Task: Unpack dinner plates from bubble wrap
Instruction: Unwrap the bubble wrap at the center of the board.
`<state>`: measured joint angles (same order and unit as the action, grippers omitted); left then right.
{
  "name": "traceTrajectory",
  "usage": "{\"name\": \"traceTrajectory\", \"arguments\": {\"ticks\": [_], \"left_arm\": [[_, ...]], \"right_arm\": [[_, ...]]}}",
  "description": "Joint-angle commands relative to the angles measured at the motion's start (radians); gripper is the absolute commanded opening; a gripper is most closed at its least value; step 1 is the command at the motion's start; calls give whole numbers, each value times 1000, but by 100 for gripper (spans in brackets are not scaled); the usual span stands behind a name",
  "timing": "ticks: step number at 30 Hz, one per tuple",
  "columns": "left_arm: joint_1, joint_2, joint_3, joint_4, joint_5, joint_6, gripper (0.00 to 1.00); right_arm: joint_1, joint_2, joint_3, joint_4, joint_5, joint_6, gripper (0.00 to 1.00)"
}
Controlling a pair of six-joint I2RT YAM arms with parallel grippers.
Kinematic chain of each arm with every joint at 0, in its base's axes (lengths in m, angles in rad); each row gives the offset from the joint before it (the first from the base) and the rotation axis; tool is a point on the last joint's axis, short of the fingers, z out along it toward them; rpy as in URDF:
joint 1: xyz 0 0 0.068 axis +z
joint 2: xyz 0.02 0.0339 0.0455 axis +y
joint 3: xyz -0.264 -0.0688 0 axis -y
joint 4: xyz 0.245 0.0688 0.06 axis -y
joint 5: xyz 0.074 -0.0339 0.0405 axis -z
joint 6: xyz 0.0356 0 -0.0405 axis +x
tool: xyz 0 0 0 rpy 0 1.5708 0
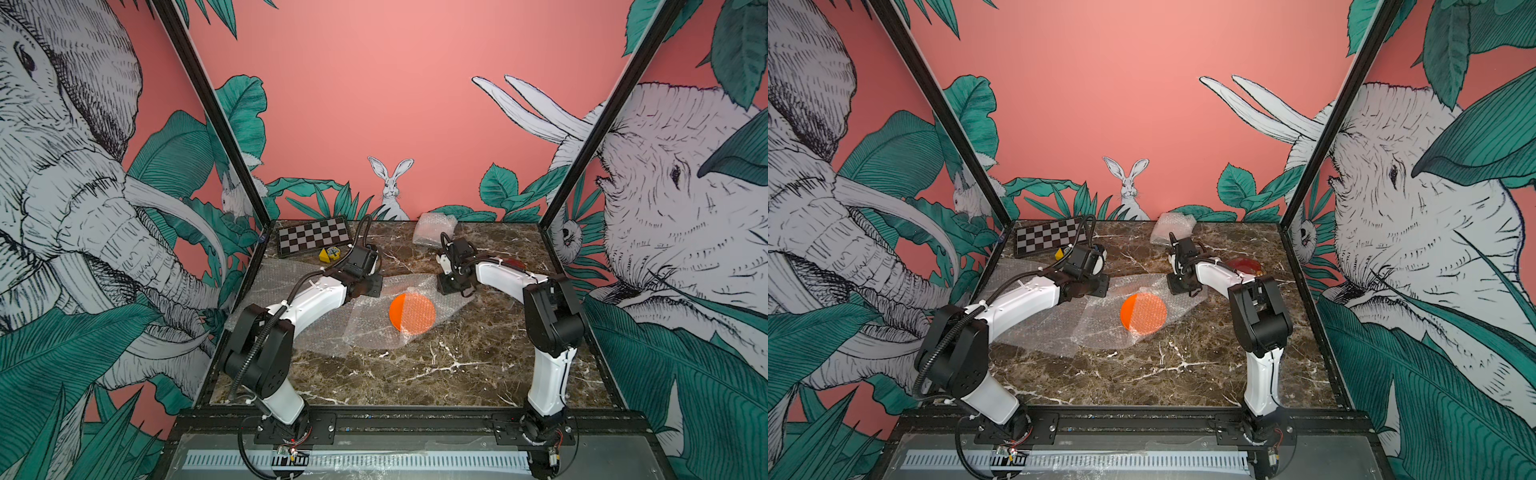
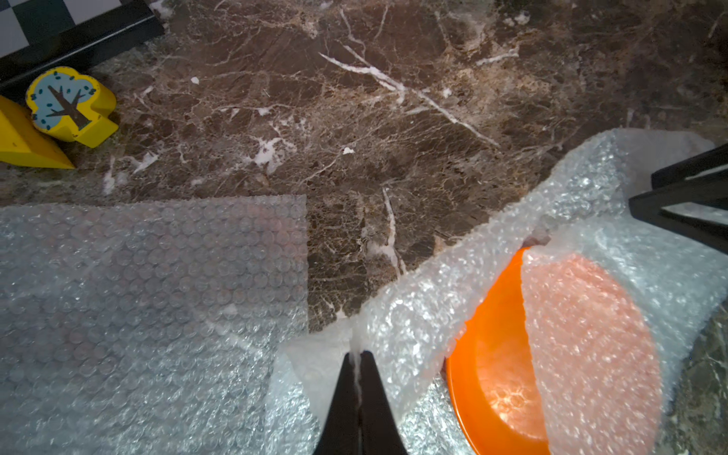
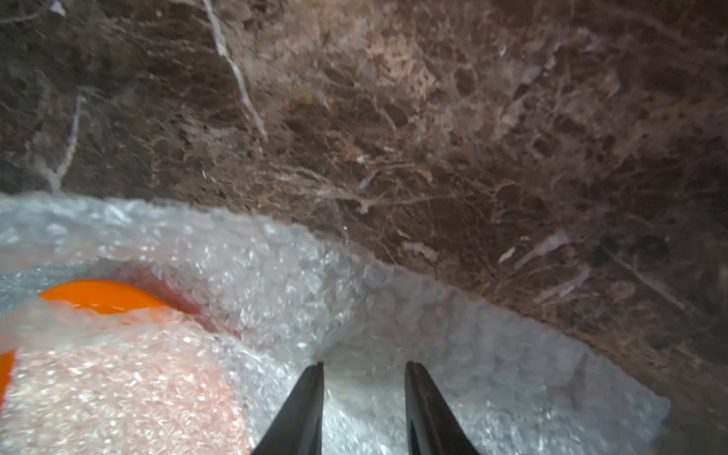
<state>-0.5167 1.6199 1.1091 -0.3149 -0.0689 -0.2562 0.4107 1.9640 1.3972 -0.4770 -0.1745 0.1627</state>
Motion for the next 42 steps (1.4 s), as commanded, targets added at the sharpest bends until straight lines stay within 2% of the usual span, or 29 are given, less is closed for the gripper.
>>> {"name": "traceTrajectory", "arguments": {"ticks": [1, 10, 21, 28, 31, 35, 40, 42], "left_arm": [[15, -23, -18, -15, -10, -18, 0], [29, 75, 53, 35, 8, 80, 0], [73, 180, 131, 70, -29, 159, 0], [75, 126, 163, 80, -138, 227, 35], [75, 85, 163, 92, -150, 247, 44], [75, 47, 163, 87, -56, 258, 45], [77, 71, 161, 85, 263, 223, 42], [78, 105, 149, 102, 346, 176, 36]], "right_arm": [[3, -22, 23, -23, -5, -10, 39], [21, -132, 10, 8, -77, 26, 44], [73, -128, 43, 15, -92, 42, 46], [86, -116, 49, 40, -121, 68, 47], [88, -115, 49, 45, -121, 73, 47], [91, -107, 55, 46, -123, 75, 47], [95, -87, 69, 50, -135, 75, 47], [99, -75, 78, 52, -140, 77, 48]]}}
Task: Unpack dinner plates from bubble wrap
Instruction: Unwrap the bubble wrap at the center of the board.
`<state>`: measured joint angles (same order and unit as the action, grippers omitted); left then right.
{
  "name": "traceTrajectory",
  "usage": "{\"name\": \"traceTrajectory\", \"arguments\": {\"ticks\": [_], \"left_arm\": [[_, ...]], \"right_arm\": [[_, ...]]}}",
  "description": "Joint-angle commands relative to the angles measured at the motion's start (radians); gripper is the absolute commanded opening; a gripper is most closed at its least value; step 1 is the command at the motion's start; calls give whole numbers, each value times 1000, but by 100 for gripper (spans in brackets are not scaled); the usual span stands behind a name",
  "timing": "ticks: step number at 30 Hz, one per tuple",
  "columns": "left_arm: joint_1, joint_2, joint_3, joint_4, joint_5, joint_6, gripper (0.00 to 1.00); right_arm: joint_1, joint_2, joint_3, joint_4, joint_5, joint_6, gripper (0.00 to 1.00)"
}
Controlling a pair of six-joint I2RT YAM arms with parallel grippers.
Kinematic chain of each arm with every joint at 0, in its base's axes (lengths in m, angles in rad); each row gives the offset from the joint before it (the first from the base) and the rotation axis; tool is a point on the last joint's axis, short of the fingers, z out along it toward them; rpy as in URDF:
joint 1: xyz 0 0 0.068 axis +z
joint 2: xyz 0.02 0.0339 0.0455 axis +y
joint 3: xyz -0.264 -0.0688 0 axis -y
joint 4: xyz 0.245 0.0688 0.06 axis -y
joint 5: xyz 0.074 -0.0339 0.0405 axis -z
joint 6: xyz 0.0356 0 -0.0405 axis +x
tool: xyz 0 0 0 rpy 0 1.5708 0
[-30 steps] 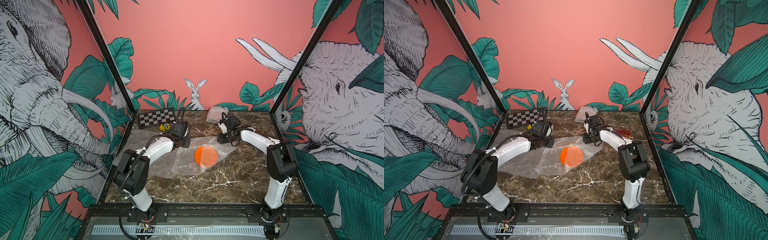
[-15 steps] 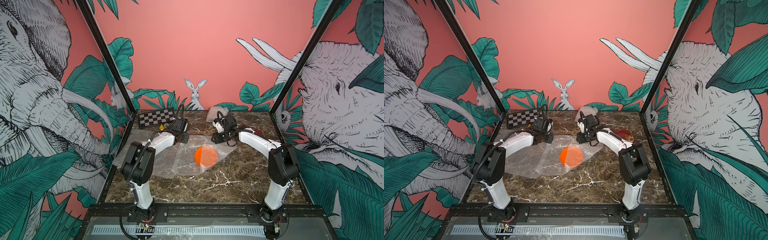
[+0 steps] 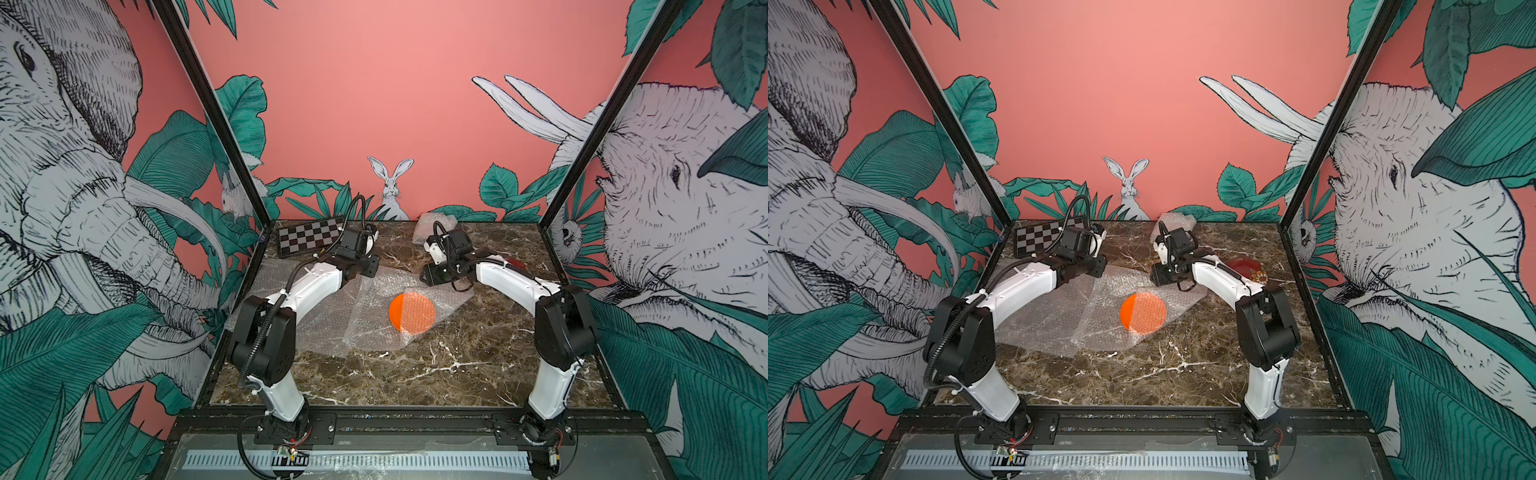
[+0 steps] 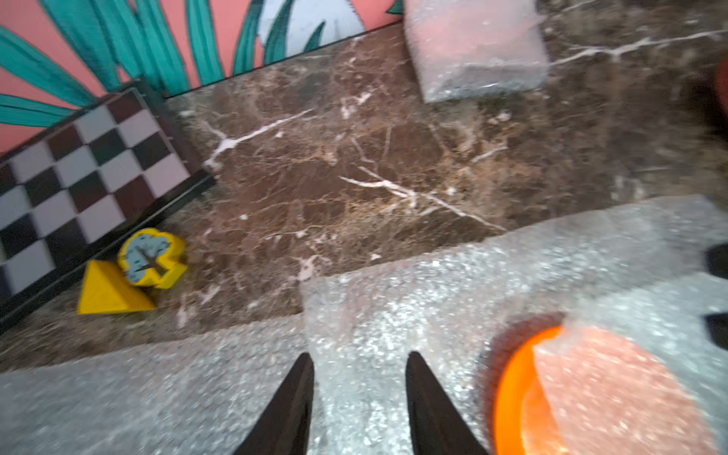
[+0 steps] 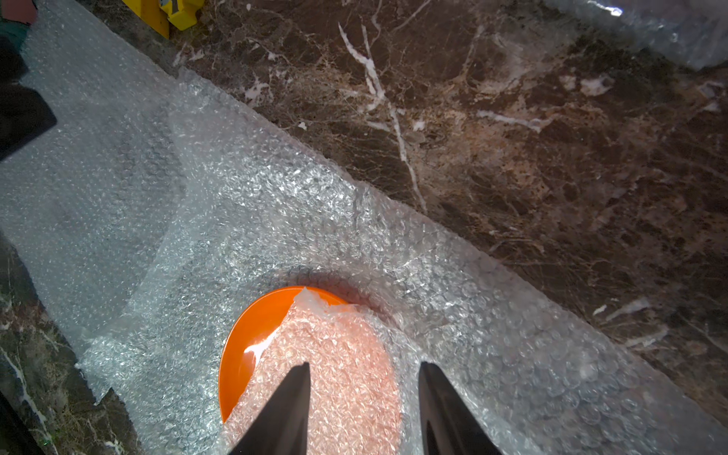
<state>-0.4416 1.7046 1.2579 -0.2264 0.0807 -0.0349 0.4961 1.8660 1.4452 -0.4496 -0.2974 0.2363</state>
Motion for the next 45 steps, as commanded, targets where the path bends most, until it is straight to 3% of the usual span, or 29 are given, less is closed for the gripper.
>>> {"name": "traceTrajectory", "arguments": {"ticks": [1, 6, 12, 32, 45], "left_arm": [[3, 35, -11, 29, 223, -65, 35], [3, 96, -71, 111, 262, -181, 27], [3, 178, -70, 130, 297, -230, 22], [2, 244, -95, 83, 243, -243, 18], [3, 253, -107, 89, 246, -250, 18]], "right_arm": [[15, 26, 33, 28, -19, 3, 48], [25, 50, 48, 38, -11, 11, 50], [42, 102, 102, 13, 0, -4, 51], [118, 232, 243, -105, 151, -84, 57], [128, 286, 261, -130, 135, -101, 56]]}}
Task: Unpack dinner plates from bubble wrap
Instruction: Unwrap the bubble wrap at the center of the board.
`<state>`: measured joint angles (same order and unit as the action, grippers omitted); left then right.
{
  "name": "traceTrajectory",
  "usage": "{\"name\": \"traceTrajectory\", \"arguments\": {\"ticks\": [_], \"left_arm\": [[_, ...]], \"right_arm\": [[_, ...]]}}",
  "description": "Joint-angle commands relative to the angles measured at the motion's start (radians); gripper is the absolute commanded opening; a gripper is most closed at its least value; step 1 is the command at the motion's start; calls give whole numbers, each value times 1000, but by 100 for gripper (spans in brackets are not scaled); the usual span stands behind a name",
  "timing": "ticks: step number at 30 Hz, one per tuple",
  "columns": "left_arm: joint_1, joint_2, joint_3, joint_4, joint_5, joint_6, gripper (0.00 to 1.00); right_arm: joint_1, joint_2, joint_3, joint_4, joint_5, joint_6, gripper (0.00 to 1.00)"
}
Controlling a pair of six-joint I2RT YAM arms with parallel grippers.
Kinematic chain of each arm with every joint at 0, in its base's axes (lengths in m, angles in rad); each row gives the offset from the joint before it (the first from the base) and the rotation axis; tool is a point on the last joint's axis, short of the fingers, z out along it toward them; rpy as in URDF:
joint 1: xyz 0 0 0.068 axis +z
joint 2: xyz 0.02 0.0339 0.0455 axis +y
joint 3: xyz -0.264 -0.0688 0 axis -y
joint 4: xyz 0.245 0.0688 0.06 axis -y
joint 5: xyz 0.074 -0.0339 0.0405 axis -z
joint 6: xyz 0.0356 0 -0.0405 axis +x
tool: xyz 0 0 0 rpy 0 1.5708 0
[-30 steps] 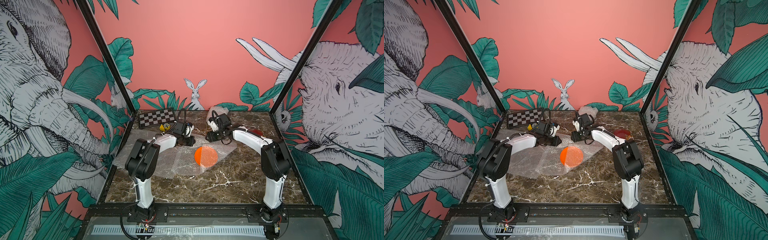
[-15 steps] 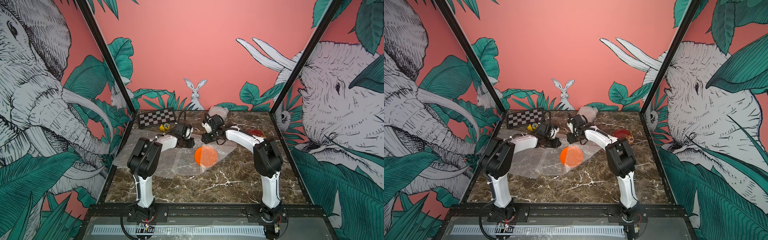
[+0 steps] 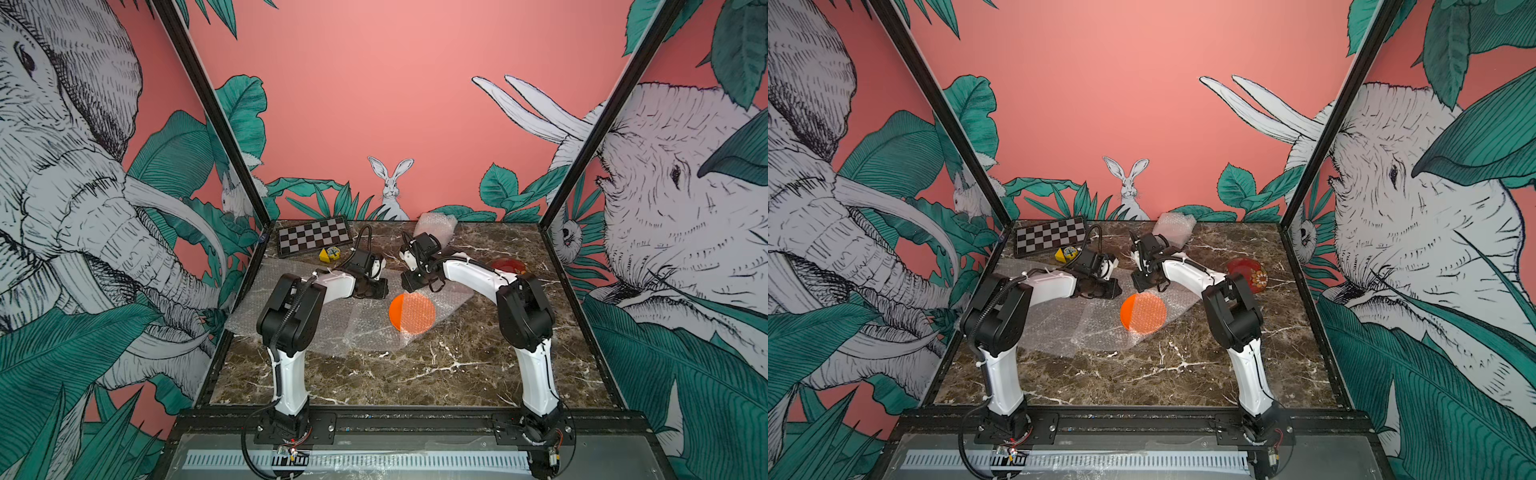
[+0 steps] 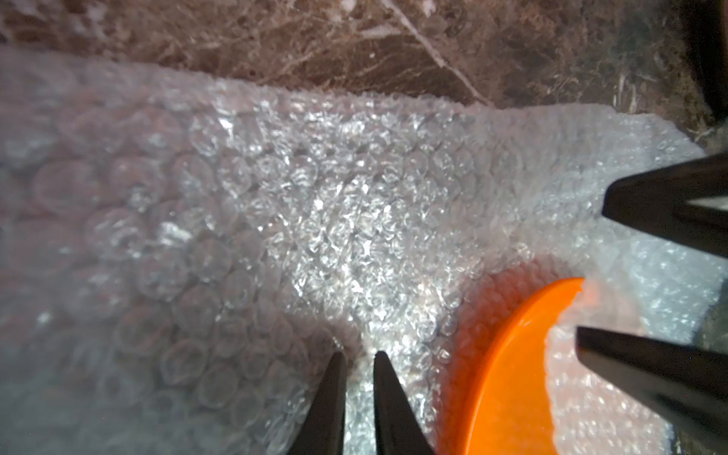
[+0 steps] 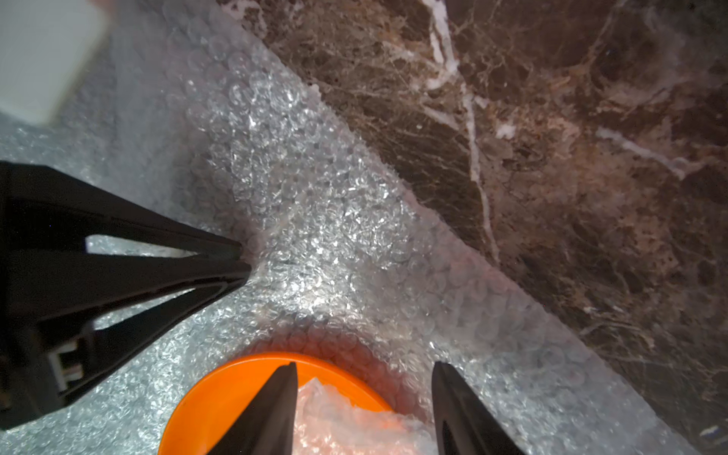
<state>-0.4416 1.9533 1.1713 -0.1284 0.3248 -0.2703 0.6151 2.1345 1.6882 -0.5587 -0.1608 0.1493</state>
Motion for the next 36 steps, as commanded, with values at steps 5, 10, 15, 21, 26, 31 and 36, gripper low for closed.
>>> {"name": "traceTrajectory", "arguments": {"ticks": [5, 10, 15, 21, 26, 31, 36], "left_arm": [[3, 4, -22, -11, 2, -15, 18], [3, 4, -24, -12, 1, -12, 18], [3, 5, -25, -8, 3, -15, 18], [2, 9, -27, -8, 3, -17, 17], [3, 10, -29, -7, 2, -17, 17], [3, 9, -31, -4, -1, -20, 17], [2, 9, -34, -4, 0, -19, 17]], "right_arm": [[9, 22, 10, -24, -6, -16, 53], [9, 25, 5, -23, -22, -16, 40], [9, 28, 0, -23, -36, -17, 26], [9, 8, -13, -25, -31, -22, 10], [9, -48, -43, -22, -37, -28, 0], [10, -117, -98, -13, -48, -19, 0], [9, -191, -171, -9, -67, -7, 0]]}}
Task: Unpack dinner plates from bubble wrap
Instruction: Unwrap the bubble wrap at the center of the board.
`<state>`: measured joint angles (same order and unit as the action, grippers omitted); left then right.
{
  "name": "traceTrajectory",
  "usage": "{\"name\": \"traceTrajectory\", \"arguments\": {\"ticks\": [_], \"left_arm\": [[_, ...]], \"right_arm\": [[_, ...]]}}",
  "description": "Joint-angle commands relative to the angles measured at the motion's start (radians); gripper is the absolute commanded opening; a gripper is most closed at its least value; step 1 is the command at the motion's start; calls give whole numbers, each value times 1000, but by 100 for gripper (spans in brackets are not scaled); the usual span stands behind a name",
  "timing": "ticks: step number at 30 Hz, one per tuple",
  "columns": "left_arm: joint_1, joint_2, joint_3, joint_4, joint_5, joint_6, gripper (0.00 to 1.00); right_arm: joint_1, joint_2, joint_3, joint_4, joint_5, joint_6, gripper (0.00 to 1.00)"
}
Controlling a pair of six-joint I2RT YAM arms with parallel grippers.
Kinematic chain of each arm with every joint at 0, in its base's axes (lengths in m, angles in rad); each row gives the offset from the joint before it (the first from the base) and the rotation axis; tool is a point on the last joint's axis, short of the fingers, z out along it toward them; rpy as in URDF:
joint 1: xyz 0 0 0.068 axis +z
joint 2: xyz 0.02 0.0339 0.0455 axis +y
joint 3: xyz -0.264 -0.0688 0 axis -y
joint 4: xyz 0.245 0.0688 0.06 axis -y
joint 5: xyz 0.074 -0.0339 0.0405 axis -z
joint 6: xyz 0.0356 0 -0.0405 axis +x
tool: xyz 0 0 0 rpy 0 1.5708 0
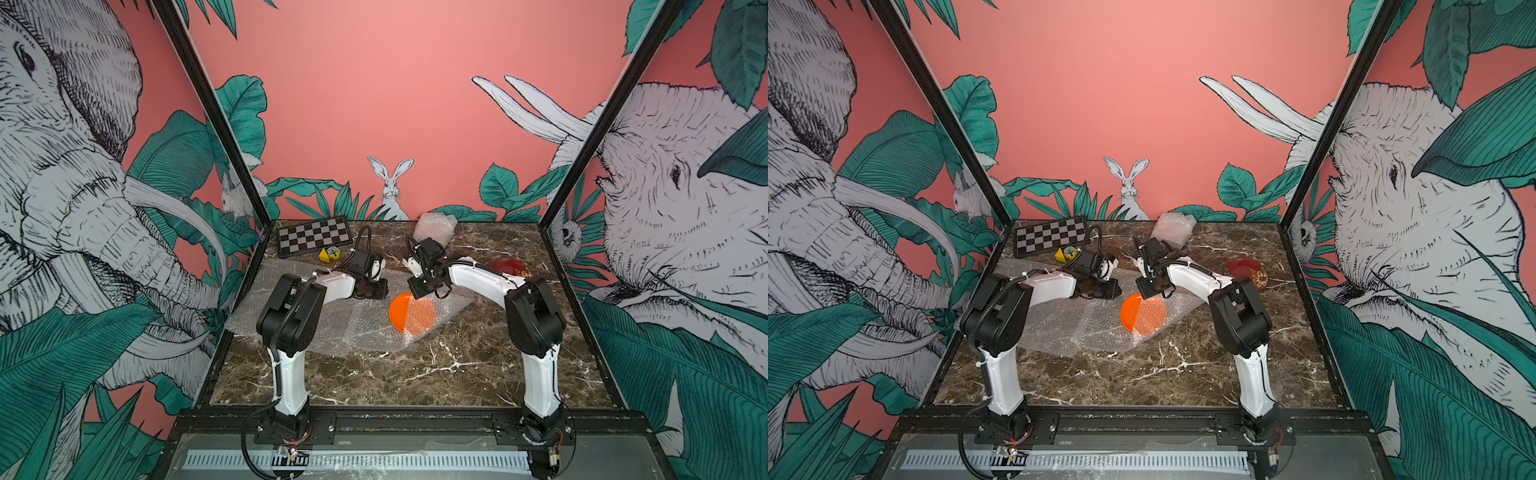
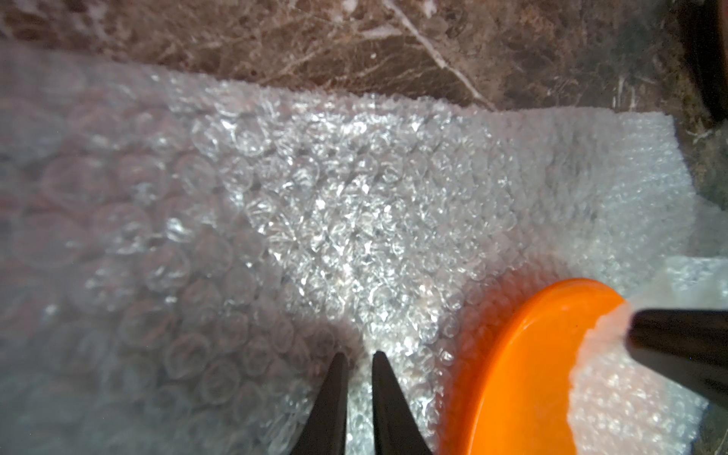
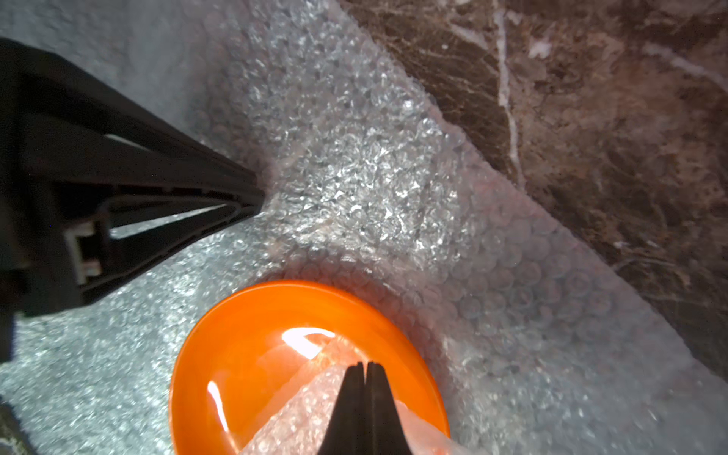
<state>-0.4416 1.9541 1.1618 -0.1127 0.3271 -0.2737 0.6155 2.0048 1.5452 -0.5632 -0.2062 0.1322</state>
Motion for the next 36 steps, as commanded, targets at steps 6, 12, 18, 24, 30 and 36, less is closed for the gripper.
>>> {"name": "traceTrajectory", "arguments": {"ticks": [6, 12, 18, 24, 30, 36], "left_arm": [[2, 7, -28, -21, -6, -14, 17], [3, 2, -32, -30, -11, -8, 17], [3, 0, -30, -35, -18, -4, 17], [2, 2, -33, -36, -23, -5, 17], [3, 4, -34, -35, -22, -5, 17], [3, 7, -31, -36, -21, -5, 17]], "right_arm": [[9, -150, -140, 20, -46, 36, 0], [9, -230, -241, 13, -61, 40, 0], [10, -307, -347, 2, -80, 53, 0], [12, -378, -432, -15, -107, 60, 0], [19, -464, -530, -31, -121, 86, 0], [34, -544, -630, -22, -131, 138, 0]]}}
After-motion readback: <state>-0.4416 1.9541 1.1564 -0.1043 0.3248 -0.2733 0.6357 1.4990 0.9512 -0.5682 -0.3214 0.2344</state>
